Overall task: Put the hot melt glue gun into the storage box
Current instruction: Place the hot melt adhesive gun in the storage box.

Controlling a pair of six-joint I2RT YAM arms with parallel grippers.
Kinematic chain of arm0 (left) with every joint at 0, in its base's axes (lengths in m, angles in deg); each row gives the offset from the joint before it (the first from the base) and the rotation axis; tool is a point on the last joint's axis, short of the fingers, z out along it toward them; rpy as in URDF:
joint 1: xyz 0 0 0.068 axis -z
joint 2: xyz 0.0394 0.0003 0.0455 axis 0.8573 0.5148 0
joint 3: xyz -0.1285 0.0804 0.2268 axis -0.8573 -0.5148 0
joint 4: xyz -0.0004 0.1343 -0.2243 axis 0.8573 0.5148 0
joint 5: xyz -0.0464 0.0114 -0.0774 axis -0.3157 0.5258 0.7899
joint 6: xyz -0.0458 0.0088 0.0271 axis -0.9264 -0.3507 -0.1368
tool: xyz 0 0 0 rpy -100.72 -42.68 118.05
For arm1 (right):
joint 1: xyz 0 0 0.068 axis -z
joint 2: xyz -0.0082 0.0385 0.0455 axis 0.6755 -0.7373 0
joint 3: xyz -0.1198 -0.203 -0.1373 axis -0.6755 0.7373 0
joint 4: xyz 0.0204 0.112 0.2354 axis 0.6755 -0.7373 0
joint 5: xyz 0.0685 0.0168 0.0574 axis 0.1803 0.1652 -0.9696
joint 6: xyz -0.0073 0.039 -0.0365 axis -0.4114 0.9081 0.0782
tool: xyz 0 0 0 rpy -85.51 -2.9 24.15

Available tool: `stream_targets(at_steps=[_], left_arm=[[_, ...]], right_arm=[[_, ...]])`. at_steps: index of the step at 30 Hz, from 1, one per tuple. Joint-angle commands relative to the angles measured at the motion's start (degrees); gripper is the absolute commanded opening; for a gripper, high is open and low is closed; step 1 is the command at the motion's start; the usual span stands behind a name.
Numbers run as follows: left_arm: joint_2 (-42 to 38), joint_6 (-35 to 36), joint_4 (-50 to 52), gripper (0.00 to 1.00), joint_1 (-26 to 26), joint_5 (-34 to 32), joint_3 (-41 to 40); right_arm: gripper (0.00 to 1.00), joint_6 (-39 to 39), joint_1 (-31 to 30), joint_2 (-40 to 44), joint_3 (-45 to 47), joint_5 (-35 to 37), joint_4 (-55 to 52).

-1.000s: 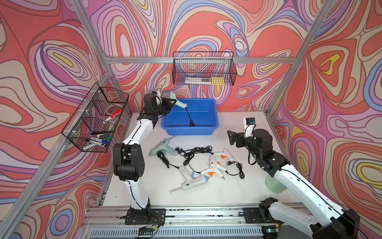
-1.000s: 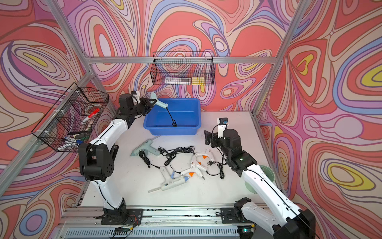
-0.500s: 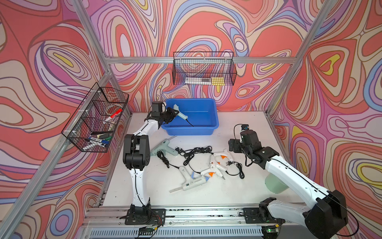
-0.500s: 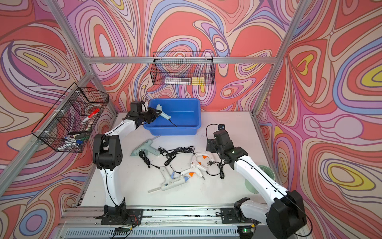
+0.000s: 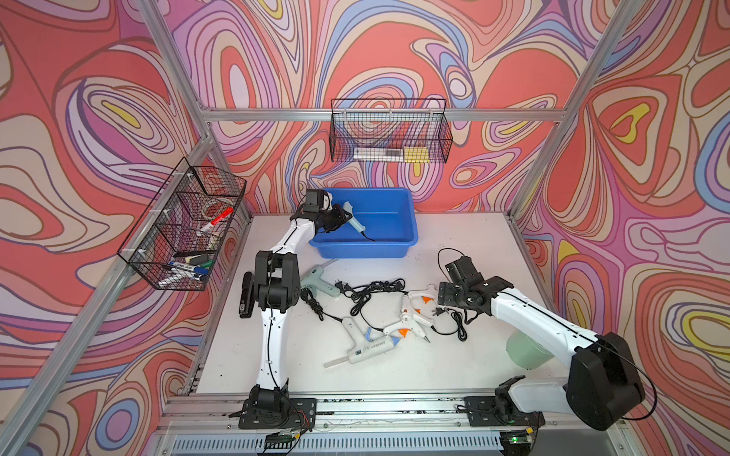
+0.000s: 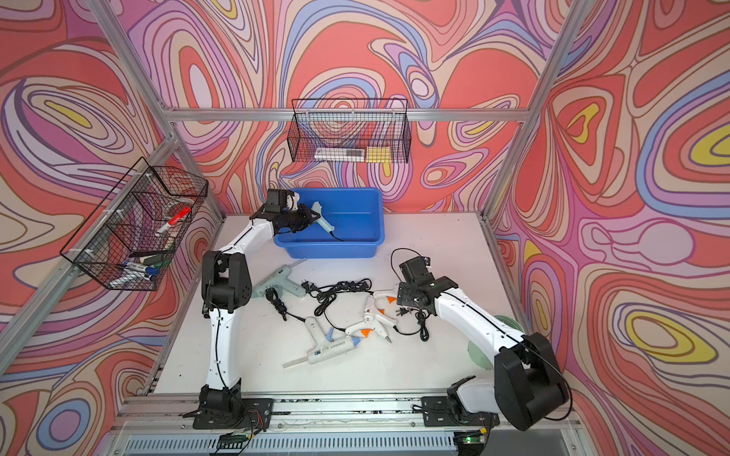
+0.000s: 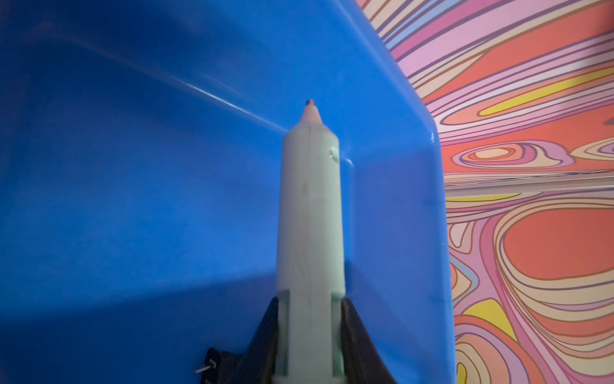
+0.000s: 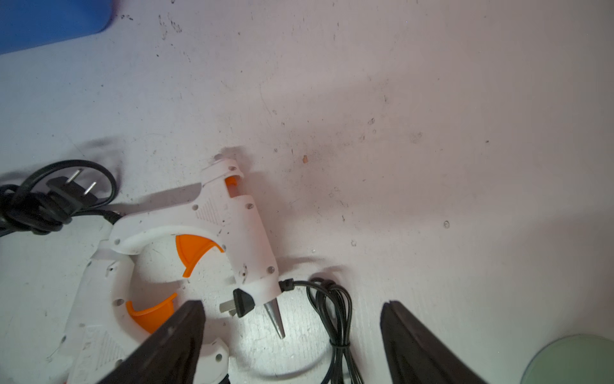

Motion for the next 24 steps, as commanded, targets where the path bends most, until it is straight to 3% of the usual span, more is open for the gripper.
stream_targets(at_steps=[1,9,18,24], left_arm=[[2.1,3.6,4.7,0.24,0.0,-2.5,1.9],[4.5,4.1,2.9,0.35,0.1,-3.5,2.2],[5.5,3.7,1.1,0.64,0.1,-4.3,2.2],[1.8,4.2,2.6,0.97,0.1,-7.3,1.3]], right_arm=[[0.85,1.4,-0.2,-1.7,-0.2,0.0,-0.9],[0.84,1.1,-0.2,-3.2,-0.9,-0.2,-0.7],[0.84,0.6,-0.2,-5.8,-0.9,0.2,-0.6],[0.81,-1.3,-0.2,-8.2,-1.4,-1.8,0.6]])
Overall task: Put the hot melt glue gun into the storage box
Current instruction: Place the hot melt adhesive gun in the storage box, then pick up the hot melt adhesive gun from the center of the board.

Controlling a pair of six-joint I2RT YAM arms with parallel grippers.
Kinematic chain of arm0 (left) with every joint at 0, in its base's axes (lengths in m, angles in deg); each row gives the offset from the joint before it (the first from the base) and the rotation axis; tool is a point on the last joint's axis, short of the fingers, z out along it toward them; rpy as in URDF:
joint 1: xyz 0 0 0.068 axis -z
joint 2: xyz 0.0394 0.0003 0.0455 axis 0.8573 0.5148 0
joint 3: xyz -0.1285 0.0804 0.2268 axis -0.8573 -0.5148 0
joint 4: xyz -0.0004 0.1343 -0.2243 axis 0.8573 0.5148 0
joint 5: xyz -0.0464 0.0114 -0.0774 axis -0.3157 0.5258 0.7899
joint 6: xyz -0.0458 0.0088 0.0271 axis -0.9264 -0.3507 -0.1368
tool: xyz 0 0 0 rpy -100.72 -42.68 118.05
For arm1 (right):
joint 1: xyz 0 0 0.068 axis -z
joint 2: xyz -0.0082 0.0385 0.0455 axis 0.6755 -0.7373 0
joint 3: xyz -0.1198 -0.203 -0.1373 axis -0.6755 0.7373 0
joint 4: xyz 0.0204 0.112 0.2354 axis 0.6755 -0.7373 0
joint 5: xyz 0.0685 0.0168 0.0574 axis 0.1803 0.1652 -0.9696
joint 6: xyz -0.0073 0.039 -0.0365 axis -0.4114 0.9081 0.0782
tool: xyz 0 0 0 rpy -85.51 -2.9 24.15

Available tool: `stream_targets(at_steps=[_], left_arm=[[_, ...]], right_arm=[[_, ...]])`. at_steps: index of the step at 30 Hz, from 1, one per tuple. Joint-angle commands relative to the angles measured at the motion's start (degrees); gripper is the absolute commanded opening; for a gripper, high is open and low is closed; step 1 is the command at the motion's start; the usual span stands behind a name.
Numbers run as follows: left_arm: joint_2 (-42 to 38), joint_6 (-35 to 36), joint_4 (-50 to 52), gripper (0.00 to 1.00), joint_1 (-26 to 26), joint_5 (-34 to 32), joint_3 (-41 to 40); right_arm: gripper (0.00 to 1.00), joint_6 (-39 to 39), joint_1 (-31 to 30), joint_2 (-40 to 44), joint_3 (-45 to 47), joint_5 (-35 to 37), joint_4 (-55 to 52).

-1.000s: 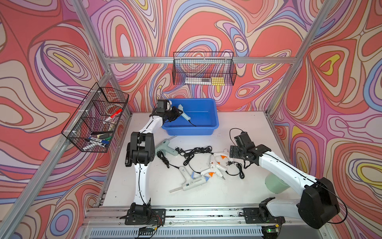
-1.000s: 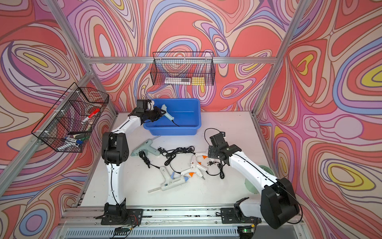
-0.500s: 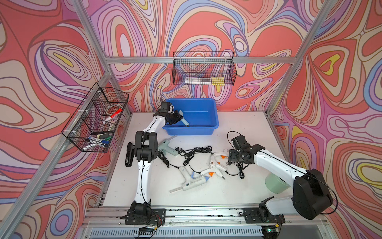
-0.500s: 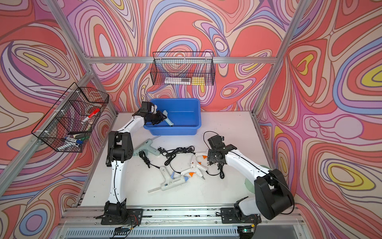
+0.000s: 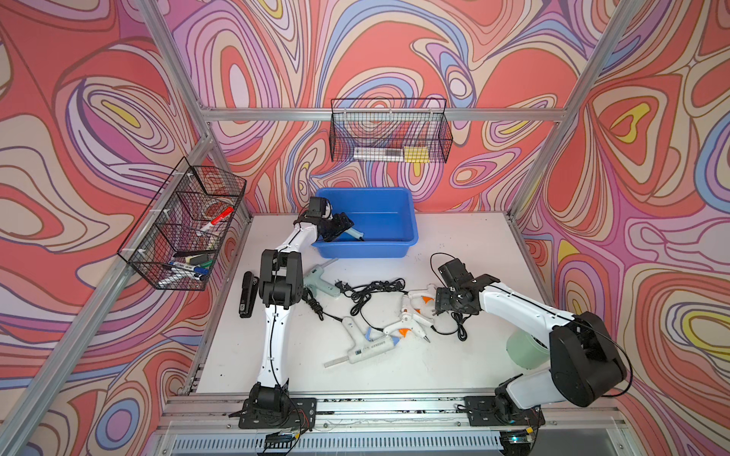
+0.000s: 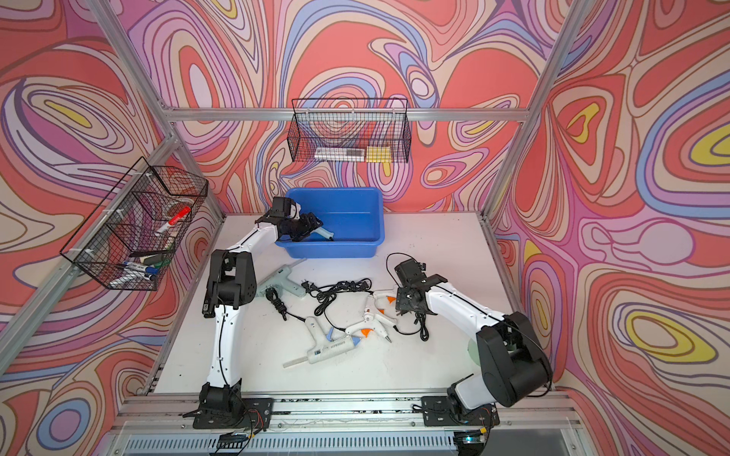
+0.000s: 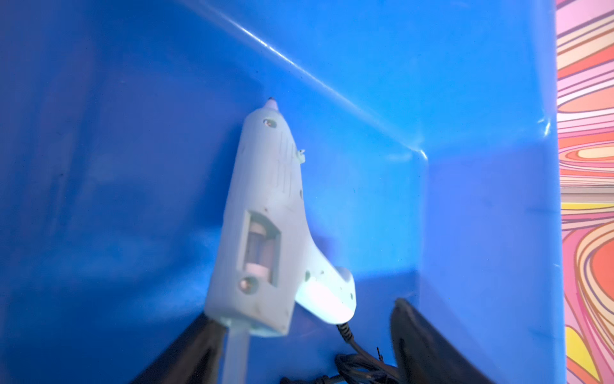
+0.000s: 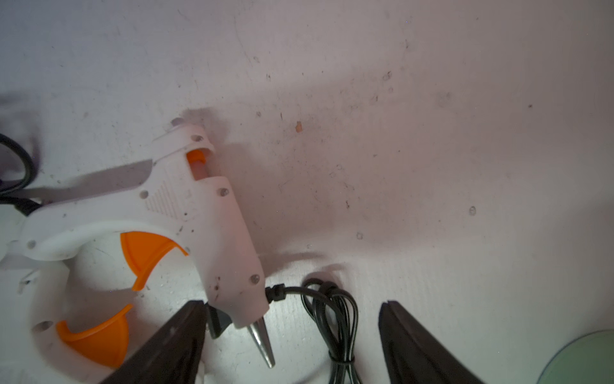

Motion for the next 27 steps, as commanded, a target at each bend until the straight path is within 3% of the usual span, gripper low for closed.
stream_targets(at_steps=[1,6,11,27], left_arm=[[-4.2,1.7,0.8,0.99,0.2,-3.8,0.2],[-11.5,3.8,4.0,0.99,0.1,-10.0,-2.2],[-18.4,4.3,6.1,0.99,0.1,-12.8,-5.9],[-39.7,-1.4,-6.9,0.99,0.1,-3.2,-29.1]], right_arm=[[0.8,-1.9,-0.2,-1.4,-1.7,-2.1,0.9],[0.78,-5.8,-0.2,-4.5,-4.0,-8.5,1.7],[0.78,-8.2,-0.3,-7.8,-6.3,-9.7,0.3],[0.62,-12.2,0.0,-13.1,-8.0,-6.7,2.2]])
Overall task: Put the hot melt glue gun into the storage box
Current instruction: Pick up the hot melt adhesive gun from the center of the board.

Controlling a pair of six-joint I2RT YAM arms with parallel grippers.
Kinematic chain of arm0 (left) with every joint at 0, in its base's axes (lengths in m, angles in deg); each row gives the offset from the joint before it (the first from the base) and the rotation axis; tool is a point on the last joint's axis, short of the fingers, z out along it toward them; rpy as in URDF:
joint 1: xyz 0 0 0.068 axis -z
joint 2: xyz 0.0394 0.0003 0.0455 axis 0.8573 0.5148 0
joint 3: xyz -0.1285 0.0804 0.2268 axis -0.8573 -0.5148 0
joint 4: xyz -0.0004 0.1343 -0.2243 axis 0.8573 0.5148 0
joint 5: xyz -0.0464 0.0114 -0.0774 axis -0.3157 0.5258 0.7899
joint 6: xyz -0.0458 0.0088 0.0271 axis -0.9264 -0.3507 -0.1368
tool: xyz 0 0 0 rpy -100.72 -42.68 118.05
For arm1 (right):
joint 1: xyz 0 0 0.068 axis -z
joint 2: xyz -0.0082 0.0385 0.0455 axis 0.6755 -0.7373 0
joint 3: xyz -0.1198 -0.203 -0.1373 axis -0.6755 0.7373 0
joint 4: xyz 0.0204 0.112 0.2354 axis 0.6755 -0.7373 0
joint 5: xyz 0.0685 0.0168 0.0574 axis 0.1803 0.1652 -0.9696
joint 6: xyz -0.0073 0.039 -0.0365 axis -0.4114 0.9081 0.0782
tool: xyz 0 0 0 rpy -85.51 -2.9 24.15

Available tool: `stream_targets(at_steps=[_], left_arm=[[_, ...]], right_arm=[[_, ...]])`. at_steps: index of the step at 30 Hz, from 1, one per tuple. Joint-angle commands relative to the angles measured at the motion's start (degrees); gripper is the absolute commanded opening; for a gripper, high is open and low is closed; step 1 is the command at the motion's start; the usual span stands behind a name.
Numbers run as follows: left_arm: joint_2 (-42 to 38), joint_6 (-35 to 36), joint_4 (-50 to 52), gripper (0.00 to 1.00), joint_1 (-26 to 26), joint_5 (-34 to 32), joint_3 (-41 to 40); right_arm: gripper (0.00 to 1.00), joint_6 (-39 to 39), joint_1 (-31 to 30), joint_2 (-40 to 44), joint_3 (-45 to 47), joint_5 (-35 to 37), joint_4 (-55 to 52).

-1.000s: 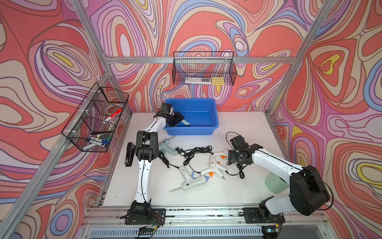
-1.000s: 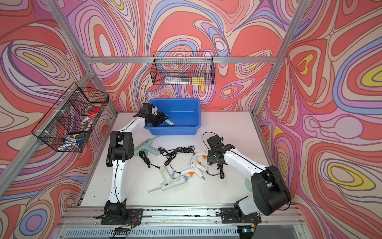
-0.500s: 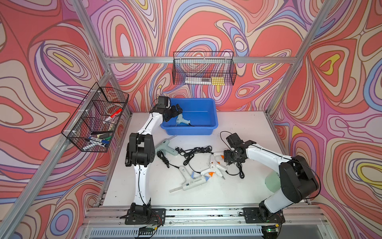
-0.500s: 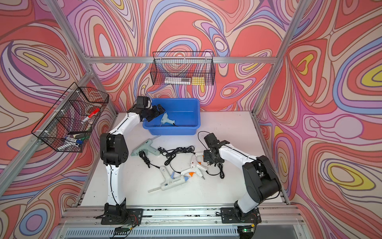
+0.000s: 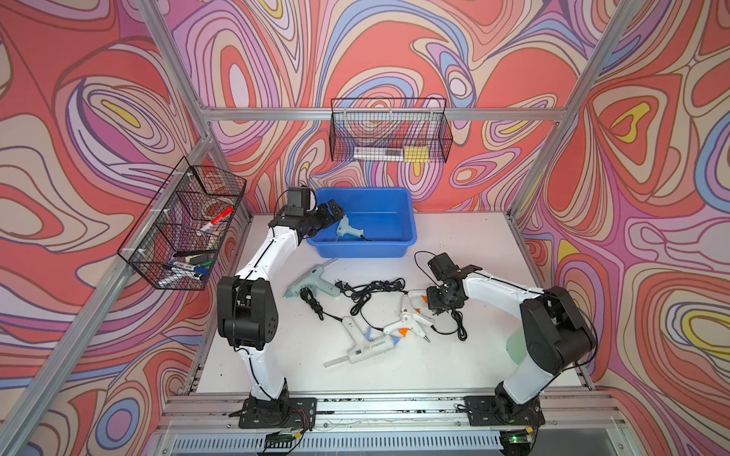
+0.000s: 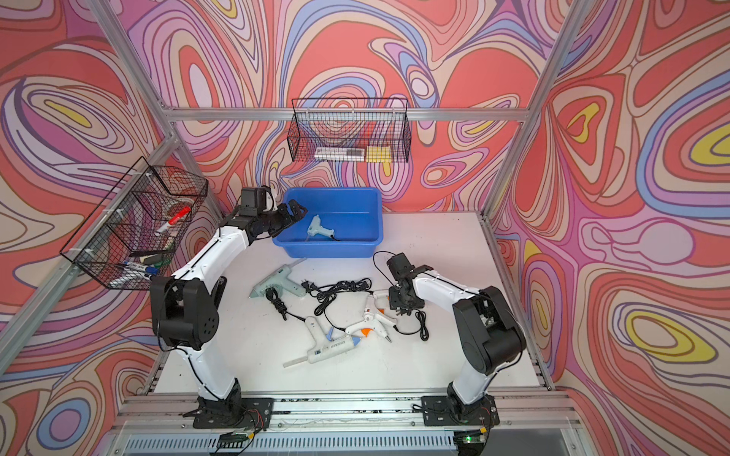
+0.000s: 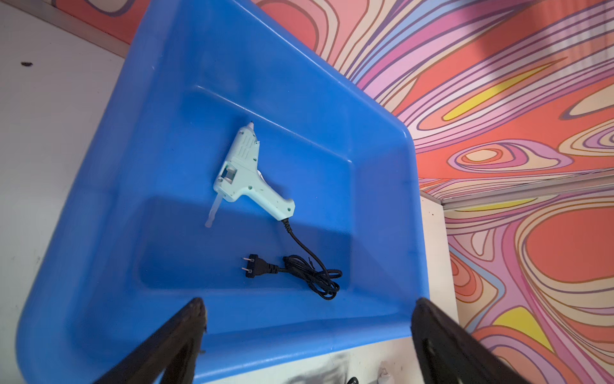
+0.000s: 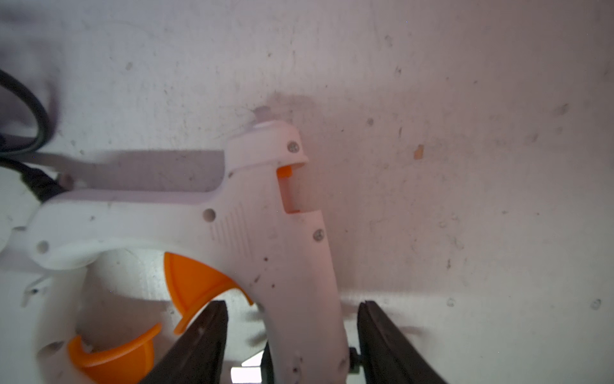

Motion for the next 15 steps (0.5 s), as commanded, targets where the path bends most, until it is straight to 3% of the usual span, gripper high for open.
stream_targets(at_steps=[1,8,15], left_arm=[[-4.5,-1.7,-5.1,0.99,0.0,4.0,-1.8],[-9.4,-2.2,-6.1,0.99,0.0,5.6,-5.0],[-13.3,-3.2,-8.7,0.99,1.0,7.1,-9.2]], right_arm=[[0.61,-1.9,0.1,-1.2,-1.2,1.0,1.3],[0.48,-3.1,0.2,-2.6,-1.8,-0.1,3.1],[0.24,-4.1,0.3,-1.4,-2.6,-0.1,3.0]])
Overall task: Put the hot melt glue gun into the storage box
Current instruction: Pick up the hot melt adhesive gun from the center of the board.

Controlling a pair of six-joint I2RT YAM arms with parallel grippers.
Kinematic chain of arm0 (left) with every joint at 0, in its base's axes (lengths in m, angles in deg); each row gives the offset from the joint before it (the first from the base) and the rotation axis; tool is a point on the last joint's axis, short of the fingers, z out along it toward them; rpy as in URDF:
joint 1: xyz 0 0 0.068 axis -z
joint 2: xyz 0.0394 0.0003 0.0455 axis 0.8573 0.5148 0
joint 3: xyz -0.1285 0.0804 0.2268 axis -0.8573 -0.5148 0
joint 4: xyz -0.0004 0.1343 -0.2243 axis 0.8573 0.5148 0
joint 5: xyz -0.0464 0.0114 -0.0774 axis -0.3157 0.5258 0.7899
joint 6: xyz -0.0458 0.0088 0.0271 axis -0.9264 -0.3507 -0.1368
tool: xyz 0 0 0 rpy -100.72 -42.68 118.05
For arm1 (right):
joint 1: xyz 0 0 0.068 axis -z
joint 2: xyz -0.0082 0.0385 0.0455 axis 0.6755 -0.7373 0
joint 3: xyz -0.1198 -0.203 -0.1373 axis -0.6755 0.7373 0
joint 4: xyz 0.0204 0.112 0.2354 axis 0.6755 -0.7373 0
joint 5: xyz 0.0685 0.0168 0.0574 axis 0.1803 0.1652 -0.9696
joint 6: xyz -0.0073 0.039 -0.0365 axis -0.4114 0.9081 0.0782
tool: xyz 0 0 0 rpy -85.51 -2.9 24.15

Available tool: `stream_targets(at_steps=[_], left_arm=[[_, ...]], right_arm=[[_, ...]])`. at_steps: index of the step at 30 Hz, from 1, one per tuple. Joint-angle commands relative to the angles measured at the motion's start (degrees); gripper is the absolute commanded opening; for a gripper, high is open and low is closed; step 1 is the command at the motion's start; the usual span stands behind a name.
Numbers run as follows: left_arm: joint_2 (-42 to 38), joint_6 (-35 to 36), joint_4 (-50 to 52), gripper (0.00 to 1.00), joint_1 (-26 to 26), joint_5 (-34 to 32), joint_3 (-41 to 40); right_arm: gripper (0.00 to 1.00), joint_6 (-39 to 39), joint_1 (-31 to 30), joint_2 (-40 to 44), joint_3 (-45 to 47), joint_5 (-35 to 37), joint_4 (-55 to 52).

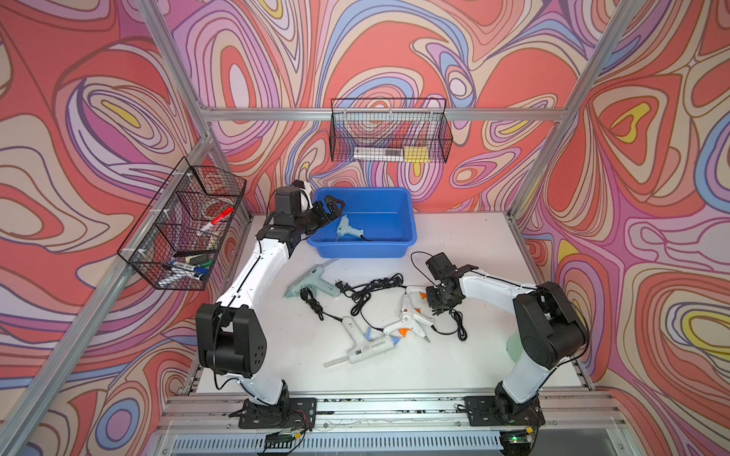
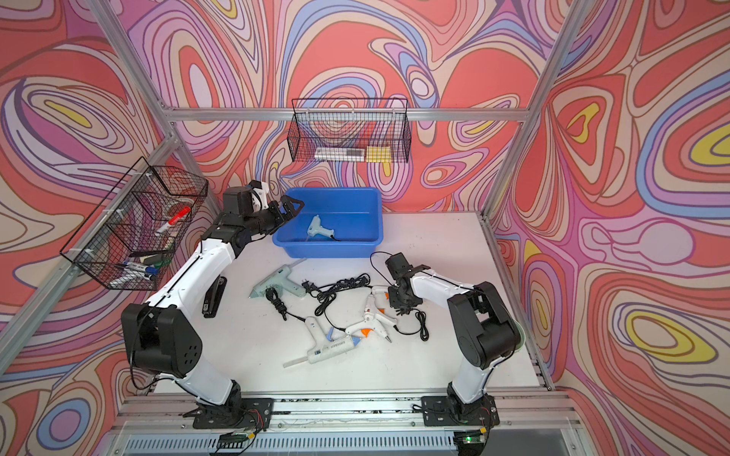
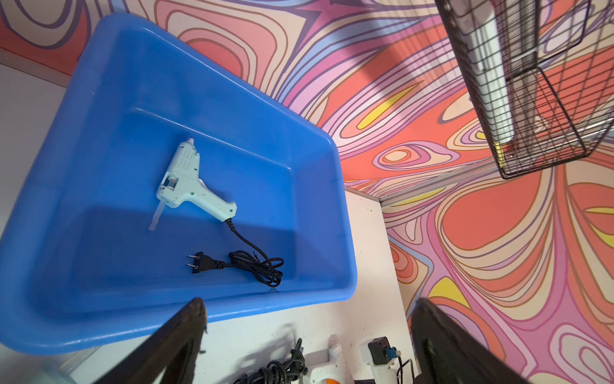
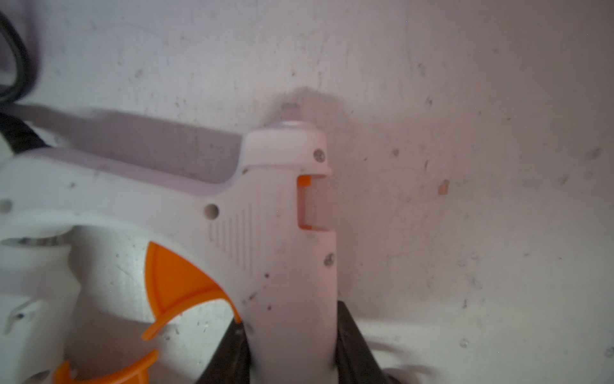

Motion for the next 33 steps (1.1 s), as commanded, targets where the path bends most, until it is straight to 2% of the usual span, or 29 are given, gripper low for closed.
stream_targets(at_steps=[1,5,9,16,21,28,33], left_arm=[[-1.7,-0.1,-1.9,0.99,1.2,1.6,-1.3],[-2.1,2.2,-0.2,0.99,2.6,2.0,-0.6],[-1.1,6.2,2.5,0.99,4.1,3.1,1.1],[2.4,14.1,4.3,0.99,7.2,11.5,4.5],[6.6,20.9,12.5,0.99,10.7,14.1,11.1],[14.9,26.6,23.9,0.99,14.1,23.1,22.0],[19.7,30.9,32.1,0.99,16.9,27.2,29.9]], right_arm=[[0.19,-0.9,0.1,1.0,-1.7,0.7,0.4],[0.0,-1.9,0.0,4.1,-1.8,2.7,-0.6],[0.0,-3.0,0.0,9.9,-0.8,3.8,0.3],[0.0,-6.7,-0.4,22.1,1.7,3.9,5.2],[0.0,-10.4,-0.6,28.1,1.8,3.1,9.7],[0.0,-17.1,-2.0,32.6,2.5,0.1,16.2],[0.0,-21.4,-3.0,31.8,0.8,-0.7,18.6]])
